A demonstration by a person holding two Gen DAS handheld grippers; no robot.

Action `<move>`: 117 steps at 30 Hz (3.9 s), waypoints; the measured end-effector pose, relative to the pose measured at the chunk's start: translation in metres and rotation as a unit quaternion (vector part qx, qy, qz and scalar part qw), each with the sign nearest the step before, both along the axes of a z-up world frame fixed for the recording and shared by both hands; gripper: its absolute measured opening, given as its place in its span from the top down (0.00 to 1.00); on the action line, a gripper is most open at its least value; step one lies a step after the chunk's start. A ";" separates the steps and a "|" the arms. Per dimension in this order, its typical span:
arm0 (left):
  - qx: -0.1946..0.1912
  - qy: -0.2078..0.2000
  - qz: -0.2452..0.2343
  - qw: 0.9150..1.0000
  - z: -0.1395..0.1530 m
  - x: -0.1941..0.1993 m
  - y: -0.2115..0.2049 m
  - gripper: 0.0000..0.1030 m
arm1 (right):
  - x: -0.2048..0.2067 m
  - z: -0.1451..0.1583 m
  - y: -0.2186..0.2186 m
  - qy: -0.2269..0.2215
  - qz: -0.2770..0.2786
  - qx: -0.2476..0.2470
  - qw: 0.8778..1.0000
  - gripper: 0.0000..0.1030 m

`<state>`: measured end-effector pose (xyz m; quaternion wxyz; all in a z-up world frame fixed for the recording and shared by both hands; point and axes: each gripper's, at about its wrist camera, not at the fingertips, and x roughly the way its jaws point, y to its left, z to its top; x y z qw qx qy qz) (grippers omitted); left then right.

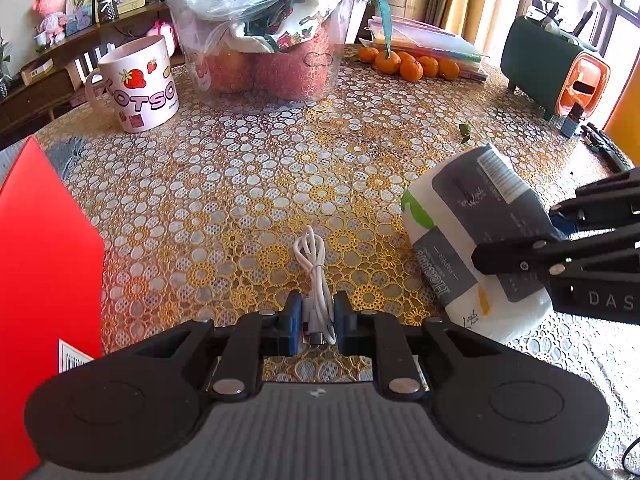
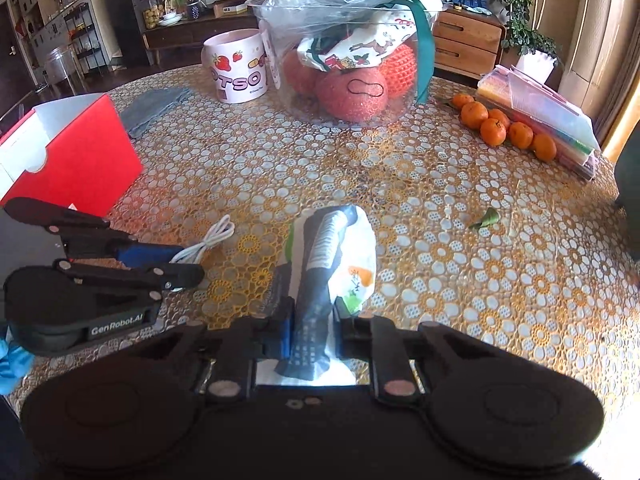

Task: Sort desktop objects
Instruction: 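Grasp the grey-white packet with the right tool while the left tool grasps the white cable, then lift the packet and cable and carry both over the red box, then open both tools to drop the packet and cable into the box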

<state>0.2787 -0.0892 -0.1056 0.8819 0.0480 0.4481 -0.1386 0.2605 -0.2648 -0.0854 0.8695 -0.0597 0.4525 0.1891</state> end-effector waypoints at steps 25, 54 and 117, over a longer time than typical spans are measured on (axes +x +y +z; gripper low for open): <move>-0.060 -0.032 0.025 0.997 0.069 -0.102 0.048 0.85 | -0.088 0.053 0.037 -0.008 -0.012 0.005 1.000 0.84; -0.009 -0.087 0.130 0.988 0.128 -0.114 0.253 0.85 | -0.076 0.125 0.232 -0.065 0.086 0.021 0.994 0.84; 0.009 -0.063 0.192 0.979 0.103 -0.125 0.255 0.22 | -0.104 0.111 0.229 -0.099 0.143 0.102 0.979 0.05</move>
